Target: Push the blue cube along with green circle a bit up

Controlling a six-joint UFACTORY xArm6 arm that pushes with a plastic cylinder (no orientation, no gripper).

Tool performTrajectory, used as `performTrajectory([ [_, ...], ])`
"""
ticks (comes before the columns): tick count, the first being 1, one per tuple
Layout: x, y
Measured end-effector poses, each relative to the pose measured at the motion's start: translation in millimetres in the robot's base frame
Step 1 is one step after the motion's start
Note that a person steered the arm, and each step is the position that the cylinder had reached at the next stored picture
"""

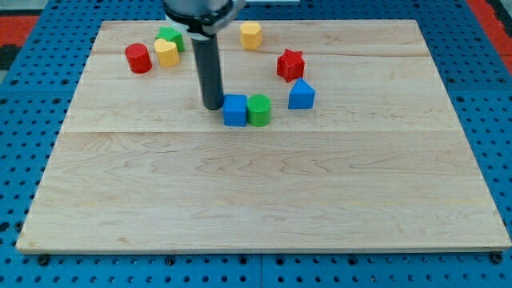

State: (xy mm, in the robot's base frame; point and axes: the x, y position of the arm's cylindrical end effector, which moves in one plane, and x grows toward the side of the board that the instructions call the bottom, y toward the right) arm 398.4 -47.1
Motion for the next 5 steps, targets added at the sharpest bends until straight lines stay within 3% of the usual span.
performTrajectory([
  [2,72.0,-15.4],
  [5,8.9,48.8],
])
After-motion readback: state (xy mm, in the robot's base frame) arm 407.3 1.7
